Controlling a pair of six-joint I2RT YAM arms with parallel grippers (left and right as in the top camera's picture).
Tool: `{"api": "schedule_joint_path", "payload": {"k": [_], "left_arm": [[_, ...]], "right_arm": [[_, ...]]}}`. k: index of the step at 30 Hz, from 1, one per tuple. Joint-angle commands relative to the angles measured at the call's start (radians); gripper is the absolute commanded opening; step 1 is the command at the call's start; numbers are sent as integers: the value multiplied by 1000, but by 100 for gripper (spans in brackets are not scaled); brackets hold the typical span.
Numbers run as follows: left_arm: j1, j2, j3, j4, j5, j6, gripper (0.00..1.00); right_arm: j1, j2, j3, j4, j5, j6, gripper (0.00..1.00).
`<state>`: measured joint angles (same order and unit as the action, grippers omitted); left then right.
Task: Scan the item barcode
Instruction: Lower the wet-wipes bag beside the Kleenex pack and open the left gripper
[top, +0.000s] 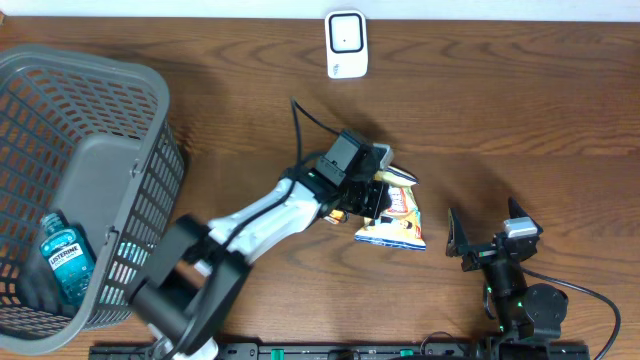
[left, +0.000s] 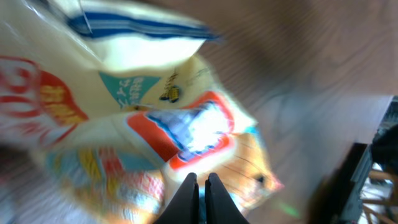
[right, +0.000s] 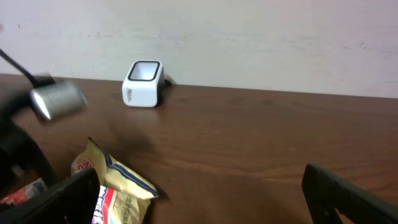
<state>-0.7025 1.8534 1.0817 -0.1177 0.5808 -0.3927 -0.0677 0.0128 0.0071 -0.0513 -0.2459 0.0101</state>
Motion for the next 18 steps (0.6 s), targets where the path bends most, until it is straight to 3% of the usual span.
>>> {"api": "schedule_joint_path", "payload": {"k": [1,9,14,18], "left_arm": [[-4,108,15,41,101,-5,8],[-4,246,15,32,145,-4,7],[-4,182,15,8,171,16,7],[-4,26,16,-37,132,60,8]], "right_arm": [[4,0,-2,-5,8,-11,99],[4,0,-2,-5,8,-11,99],[4,0,-2,-5,8,-11,99],[4,0,-2,-5,8,-11,99]]}}
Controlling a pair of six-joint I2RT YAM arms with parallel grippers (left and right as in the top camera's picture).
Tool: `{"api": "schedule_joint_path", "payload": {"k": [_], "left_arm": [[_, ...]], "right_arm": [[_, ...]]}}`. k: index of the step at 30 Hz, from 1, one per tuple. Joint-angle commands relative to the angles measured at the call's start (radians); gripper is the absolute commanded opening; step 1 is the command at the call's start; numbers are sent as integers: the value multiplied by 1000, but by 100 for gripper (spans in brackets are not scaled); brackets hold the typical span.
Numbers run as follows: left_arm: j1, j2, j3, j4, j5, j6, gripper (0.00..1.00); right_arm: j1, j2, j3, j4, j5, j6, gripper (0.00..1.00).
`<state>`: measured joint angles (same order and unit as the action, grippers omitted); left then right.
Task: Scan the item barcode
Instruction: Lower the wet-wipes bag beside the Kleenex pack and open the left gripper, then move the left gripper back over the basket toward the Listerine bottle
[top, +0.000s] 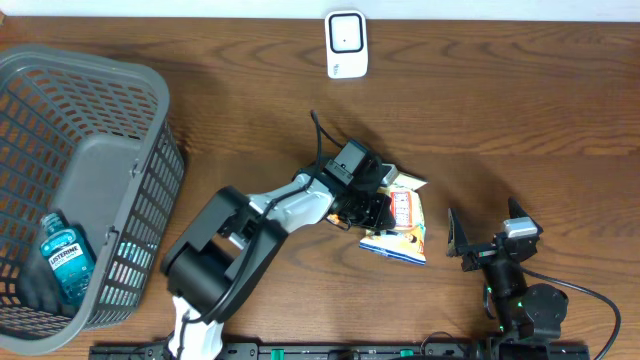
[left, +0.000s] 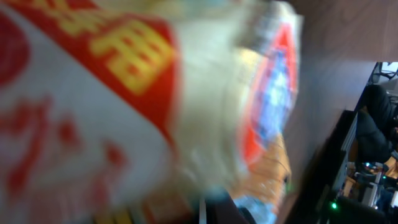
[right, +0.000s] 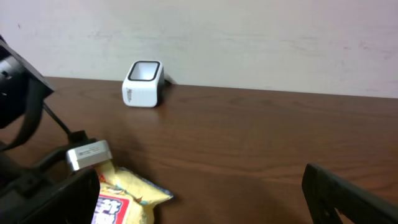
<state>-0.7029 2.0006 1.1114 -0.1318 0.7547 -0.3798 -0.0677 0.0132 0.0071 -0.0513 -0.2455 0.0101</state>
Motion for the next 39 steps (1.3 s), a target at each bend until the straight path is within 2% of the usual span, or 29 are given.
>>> {"api": "schedule_joint_path", "payload": {"k": [1,3,6,10,14,19,28,34,39], "left_arm": [[-4,-165,-14,-31,-68,47,12],[-3,-240,-14,-40,-113,52,22],[-3,-361,-14,-51,-172,89,48],[-3,-525,-14,-84,-275,125,70],[-3,-669,-14,-138,-417,134,84],[-3,-844,-14,-189,-536,216,99],[-2,-1008,-14,-246,-692,257,98],[-2,-1030,-14,-293,-874,256,98],[3,-1029,-14,-277,-1081,256,98]], "right_arm": [[4,0,-2,-5,8,-11,99],[4,0,-2,-5,8,-11,99],[4,0,-2,-5,8,-11,99],[4,0,-2,-5,8,-11,99],[4,0,-2,-5,8,-11,99],[4,0,-2,-5,8,-11,99],[4,0,-2,-5,8,-11,99],[4,0,-2,-5,8,-11,99],[4,0,-2,-5,8,-11,99]]}}
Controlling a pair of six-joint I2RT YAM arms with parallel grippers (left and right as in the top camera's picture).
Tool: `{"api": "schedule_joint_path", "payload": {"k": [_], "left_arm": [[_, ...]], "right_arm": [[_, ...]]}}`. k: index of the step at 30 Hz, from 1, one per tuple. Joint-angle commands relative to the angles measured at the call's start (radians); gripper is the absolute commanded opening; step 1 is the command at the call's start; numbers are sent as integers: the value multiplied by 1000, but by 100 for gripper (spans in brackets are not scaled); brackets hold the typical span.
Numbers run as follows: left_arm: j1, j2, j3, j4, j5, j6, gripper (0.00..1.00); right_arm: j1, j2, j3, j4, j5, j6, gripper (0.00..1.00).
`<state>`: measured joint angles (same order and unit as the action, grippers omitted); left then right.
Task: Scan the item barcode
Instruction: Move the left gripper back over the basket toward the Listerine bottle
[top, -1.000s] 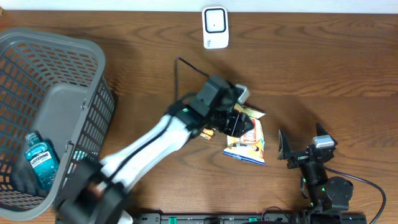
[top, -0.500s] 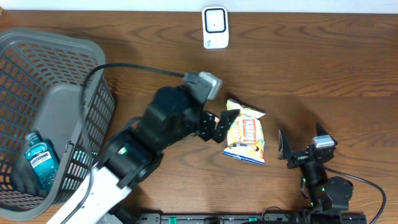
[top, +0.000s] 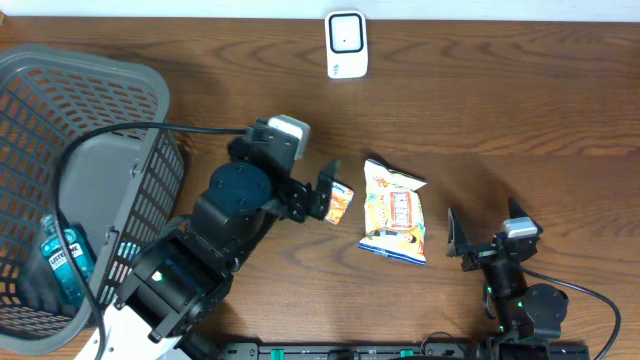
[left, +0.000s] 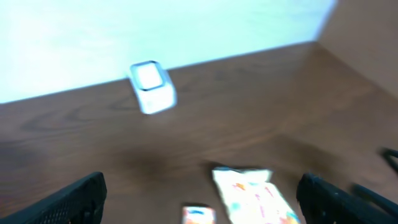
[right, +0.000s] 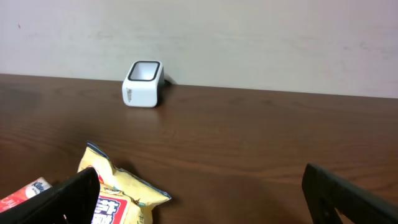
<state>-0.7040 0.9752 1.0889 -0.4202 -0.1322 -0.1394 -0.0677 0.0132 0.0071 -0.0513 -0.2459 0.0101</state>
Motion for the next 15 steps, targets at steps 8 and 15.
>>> {"api": "schedule_joint_path", "payload": {"k": [8,15], "left_arm": [[150,-4,118,6,-258,16,98],[378,-3,274,-61,-271,-26,98]], "right_arm": [[4,0,-2,-5,8,-11,99],[4,0,-2,-5,8,-11,99]]}}
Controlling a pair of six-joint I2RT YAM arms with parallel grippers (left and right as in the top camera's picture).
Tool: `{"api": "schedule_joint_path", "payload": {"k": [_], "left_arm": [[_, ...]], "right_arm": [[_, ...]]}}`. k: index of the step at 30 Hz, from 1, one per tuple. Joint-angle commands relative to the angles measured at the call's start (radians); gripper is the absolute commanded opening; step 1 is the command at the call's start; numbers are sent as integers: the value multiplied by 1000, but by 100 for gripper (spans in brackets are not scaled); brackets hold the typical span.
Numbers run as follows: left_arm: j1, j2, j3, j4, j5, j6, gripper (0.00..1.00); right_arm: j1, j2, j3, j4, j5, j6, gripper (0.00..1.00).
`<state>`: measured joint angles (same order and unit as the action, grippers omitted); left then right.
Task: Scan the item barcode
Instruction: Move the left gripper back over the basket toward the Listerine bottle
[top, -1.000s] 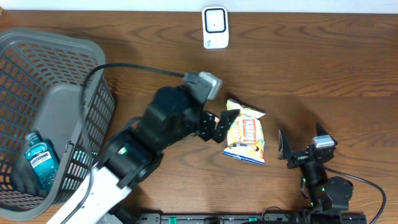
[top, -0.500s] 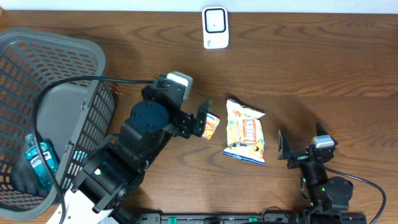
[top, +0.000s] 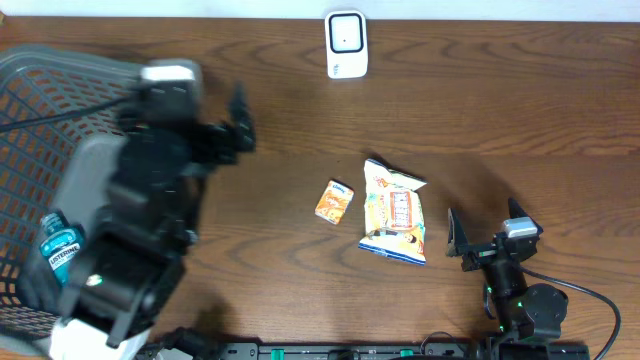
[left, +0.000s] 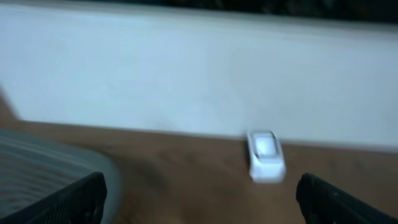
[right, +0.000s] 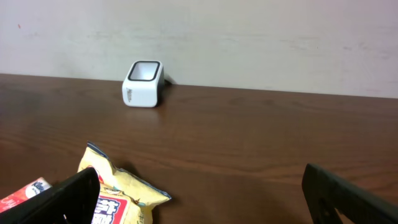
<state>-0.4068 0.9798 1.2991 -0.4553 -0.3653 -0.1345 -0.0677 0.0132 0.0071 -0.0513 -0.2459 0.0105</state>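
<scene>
A yellow snack bag (top: 395, 212) lies flat on the table's middle, its corner also visible in the right wrist view (right: 118, 186). A small orange packet (top: 334, 200) lies just left of it. The white scanner (top: 346, 44) stands at the far edge, and shows in both wrist views (left: 265, 155) (right: 143, 83). My left gripper (top: 242, 124) is open and empty beside the basket's right rim, far from both items; its fingers frame the left wrist view (left: 199, 202). My right gripper (top: 485, 240) rests open near the front edge, right of the bag (right: 199, 205).
A grey mesh basket (top: 150, 90) fills the left side, with a teal Listerine bottle (top: 62, 256) in its lower corner. The basket's blurred rim (left: 56, 165) shows in the left wrist view. A pale wall runs behind the scanner.
My left arm has moved from beside the orange packet to the left and back, up to the basket's rim. The packet now lies fully uncovered. Bag, scanner and right arm are unmoved.
My left gripper was shut at the snack bag in the table's middle, with the bag raised and crumpled. Later the bag lay flat, the gripper stood open left of the orange packet. Now the gripper is open by the basket.
</scene>
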Motion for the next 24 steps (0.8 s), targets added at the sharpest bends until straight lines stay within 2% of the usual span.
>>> {"api": "schedule_joint_path", "payload": {"k": [1,5,9,12,19,21,24], "left_arm": [[119,-7,81,-49,-50,-58,98],[329,-7,112,-181,-63,-219,98],[539,8,112,-388,-62,-420,98],[678,40,111,-501,-62,-497,98],[909,120,51,-533,-63,-511,98],[971,148,-11,-489,-63,-501,99],[1020,159,-140,-351,-62,-401,99]], "right_arm": [[4,0,-2,-5,8,-12,99],[4,0,-2,-5,8,-12,99],[4,0,-2,-5,8,-12,99],[4,0,-2,-5,8,-12,99],[4,0,-2,-5,8,-12,99],[4,0,-2,-5,8,-12,99],[4,0,-2,-5,8,-12,99]]}}
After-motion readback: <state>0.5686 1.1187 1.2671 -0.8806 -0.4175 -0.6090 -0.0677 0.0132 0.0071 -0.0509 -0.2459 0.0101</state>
